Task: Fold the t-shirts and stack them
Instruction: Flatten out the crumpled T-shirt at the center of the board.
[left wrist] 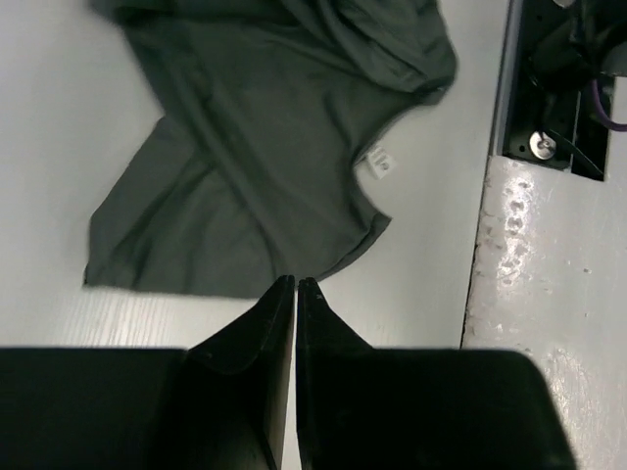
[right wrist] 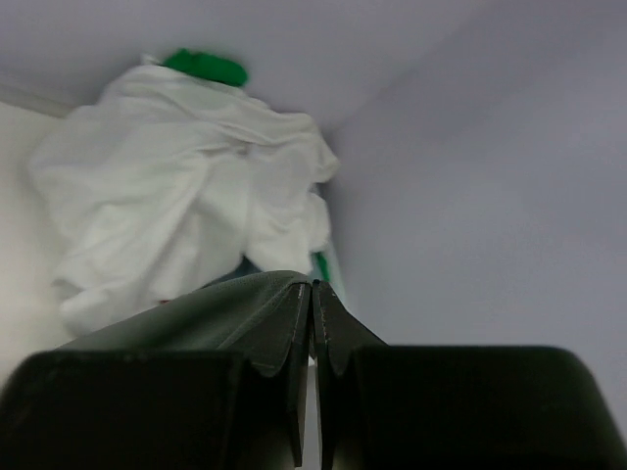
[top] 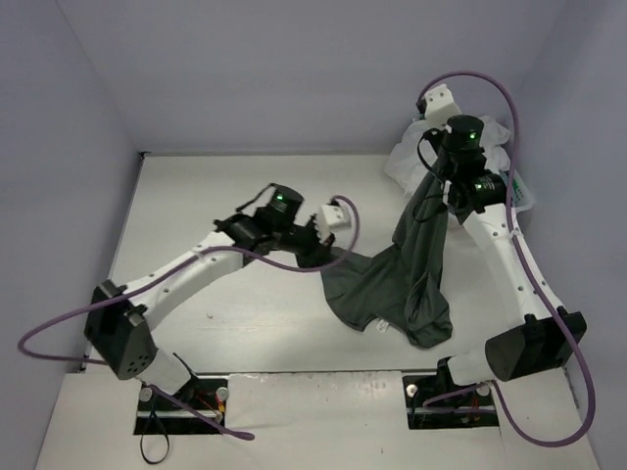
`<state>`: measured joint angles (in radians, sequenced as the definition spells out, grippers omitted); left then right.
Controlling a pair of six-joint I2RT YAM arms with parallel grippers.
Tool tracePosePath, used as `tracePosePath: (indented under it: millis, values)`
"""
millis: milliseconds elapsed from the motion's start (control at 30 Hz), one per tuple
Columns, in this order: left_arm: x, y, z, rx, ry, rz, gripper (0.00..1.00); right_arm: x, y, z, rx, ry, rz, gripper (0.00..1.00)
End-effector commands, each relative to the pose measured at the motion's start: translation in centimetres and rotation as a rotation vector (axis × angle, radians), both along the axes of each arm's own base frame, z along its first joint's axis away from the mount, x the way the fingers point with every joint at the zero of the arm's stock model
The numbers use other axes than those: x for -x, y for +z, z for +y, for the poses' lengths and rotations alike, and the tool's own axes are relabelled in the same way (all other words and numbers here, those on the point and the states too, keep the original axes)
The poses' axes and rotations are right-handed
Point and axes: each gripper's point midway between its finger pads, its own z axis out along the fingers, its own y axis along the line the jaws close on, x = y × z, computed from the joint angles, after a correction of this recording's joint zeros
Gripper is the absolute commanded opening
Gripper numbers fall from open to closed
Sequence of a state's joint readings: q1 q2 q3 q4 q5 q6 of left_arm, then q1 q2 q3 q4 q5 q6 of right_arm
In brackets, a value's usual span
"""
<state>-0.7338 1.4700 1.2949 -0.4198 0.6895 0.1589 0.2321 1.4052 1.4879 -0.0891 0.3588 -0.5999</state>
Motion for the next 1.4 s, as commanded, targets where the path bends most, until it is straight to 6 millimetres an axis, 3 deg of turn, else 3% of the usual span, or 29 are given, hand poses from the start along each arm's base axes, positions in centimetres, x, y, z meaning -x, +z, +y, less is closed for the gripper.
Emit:
tracePosePath:
  millis: [0, 33, 67, 100, 133, 200, 267, 300, 367, 433, 567, 733, 767, 833, 867, 900, 933, 967, 1000, 1067, 1133, 1367]
  values:
    - [1.2, 2.5, -5.5, 0.003, -0.157, -0.165, 0.0, 0.0, 6.3, -5.1, -0.034, -0.174, -0.202, 0.0]
    - [2.9, 2.1, -7.4, -0.006, -0.219, -0.174, 0.0, -0.2, 6.0, -5.7, -0.037, -0.187, -0.191, 0.0]
    - [3.4, 1.7, -8.6, -0.014, -0.242, -0.176, 0.0, -0.2, 5.9, -6.1, -0.041, -0.191, -0.187, 0.0]
    - [3.6, 0.0, -10.2, -0.04, -0.263, -0.158, 0.0, -0.1, 5.7, -6.9, -0.045, -0.207, -0.182, 0.0]
    - [4.8, 0.8, -12.1, -0.016, -0.295, -0.166, 0.0, 0.0, 5.6, -7.0, -0.049, -0.206, -0.181, 0.0]
    - [5.2, -0.8, -14.5, -0.018, -0.319, -0.146, 0.0, 0.2, 5.1, -7.3, -0.051, -0.207, -0.173, 0.0]
    - [5.9, -0.5, -16.5, 0.01, -0.331, -0.14, 0.06, 0.6, 5.1, -7.8, -0.053, -0.204, -0.174, 0.0]
    - [5.8, -1.5, -17.4, 0.007, -0.328, -0.126, 0.17, 0.9, 4.2, -8.0, -0.05, -0.207, -0.142, 0.0]
    - [5.4, -1.5, -18.8, 0.028, -0.321, -0.127, 0.25, 1.2, 4.5, -8.1, -0.053, -0.196, -0.144, 0.0]
    - [4.7, -2.8, -20.0, 0.031, -0.301, -0.118, 0.34, 1.5, 4.3, -8.1, -0.059, -0.191, -0.136, 0.0]
    - [2.8, -4.0, -22.6, 0.069, -0.249, -0.14, 0.4, 2.2, 4.1, -8.3, -0.074, -0.183, -0.127, 0.0]
    - [0.9, -4.6, -25.0, 0.09, -0.178, -0.116, 0.4, 2.7, 3.8, -8.8, -0.086, -0.189, -0.119, 0.0]
    - [0.3, -5.9, -25.5, 0.076, -0.163, -0.102, 0.4, 2.8, 3.6, -8.8, -0.089, -0.187, -0.113, 0.0]
    - [-0.8, -4.9, -26.7, 0.112, -0.13, -0.089, 0.4, 3.0, 3.5, -9.2, -0.098, -0.196, -0.11, 0.0]
    - [-1.2, -6.6, -27.2, 0.09, -0.125, -0.064, 0.4, 3.1, 3.3, -9.7, -0.098, -0.208, -0.105, 0.0]
    - [-1.7, -4.6, -28.0, 0.137, -0.103, -0.036, 0.4, 3.2, 3.3, -10.0, -0.102, -0.213, -0.108, 0.0]
    - [-2.2, -4.6, -28.3, 0.148, -0.092, -0.023, 0.4, 3.2, 3.2, -10.2, -0.102, -0.216, -0.105, 0.0]
    - [-2.6, -5.8, -28.9, 0.143, -0.085, -0.002, 0.4, 3.2, 3.2, -10.2, -0.105, -0.217, -0.104, 0.0]
    - [-2.9, -4.5, -29.5, 0.178, -0.076, 0.0, 0.4, 3.3, 3.4, -10.4, -0.103, -0.221, -0.106, 0.0]
    - [-3.5, -5.5, -30.1, 0.176, -0.062, 0.0, 0.4, 3.4, 3.4, -10.3, -0.107, -0.217, -0.103, 0.0]
    - [-4.0, -4.8, -30.5, 0.191, -0.055, -0.018, 0.4, 3.5, 3.6, -10.3, -0.108, -0.213, -0.106, 0.0]
    - [-4.9, -7.7, -30.0, 0.129, -0.04, -0.028, 0.4, 3.7, 2.9, -9.9, -0.117, -0.197, -0.091, 0.0]
